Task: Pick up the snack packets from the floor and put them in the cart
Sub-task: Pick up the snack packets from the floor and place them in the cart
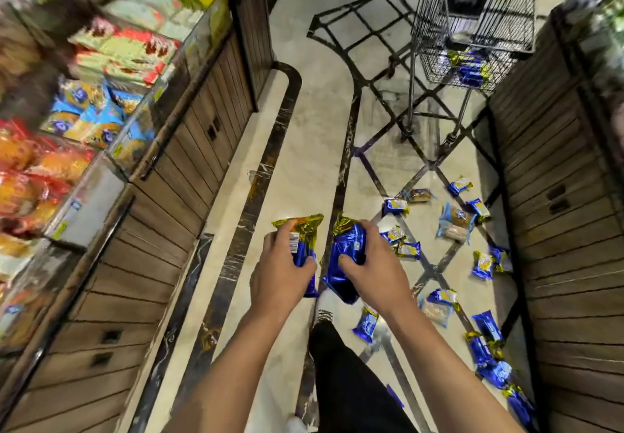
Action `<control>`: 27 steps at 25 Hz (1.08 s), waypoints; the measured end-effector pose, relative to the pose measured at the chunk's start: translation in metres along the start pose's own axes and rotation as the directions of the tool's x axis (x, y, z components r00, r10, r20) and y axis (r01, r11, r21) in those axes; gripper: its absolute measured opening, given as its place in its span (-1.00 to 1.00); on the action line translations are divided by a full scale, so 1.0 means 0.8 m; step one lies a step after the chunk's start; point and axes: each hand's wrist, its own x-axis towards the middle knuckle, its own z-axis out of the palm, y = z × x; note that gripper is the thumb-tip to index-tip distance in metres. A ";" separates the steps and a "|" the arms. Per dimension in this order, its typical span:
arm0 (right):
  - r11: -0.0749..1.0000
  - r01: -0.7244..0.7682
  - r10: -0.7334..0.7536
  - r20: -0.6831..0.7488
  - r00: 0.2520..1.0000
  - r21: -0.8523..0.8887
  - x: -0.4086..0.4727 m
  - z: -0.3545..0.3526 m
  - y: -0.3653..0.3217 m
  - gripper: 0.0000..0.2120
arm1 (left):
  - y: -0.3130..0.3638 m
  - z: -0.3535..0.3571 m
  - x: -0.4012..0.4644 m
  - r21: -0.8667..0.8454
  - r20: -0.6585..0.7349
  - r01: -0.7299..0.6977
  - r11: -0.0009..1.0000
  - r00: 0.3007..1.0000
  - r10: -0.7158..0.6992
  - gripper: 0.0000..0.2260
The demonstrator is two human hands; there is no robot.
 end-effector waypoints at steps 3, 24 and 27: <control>1.000 -0.013 0.013 0.003 1.000 0.004 0.091 -0.008 -0.013 -0.35 | 0.036 -0.001 0.084 -0.002 -0.004 0.010 1.000 1.000 -0.010 -0.40; 0.992 -0.124 0.123 -0.023 0.992 -0.029 0.655 -0.043 -0.160 -0.30 | 0.194 -0.032 0.686 0.021 0.052 -0.039 0.999 0.998 0.038 -0.39; 0.990 -0.138 0.138 -0.080 0.987 0.007 0.726 -0.052 -0.182 -0.34 | 0.229 -0.034 0.762 0.076 0.108 -0.109 0.991 0.989 0.100 -0.41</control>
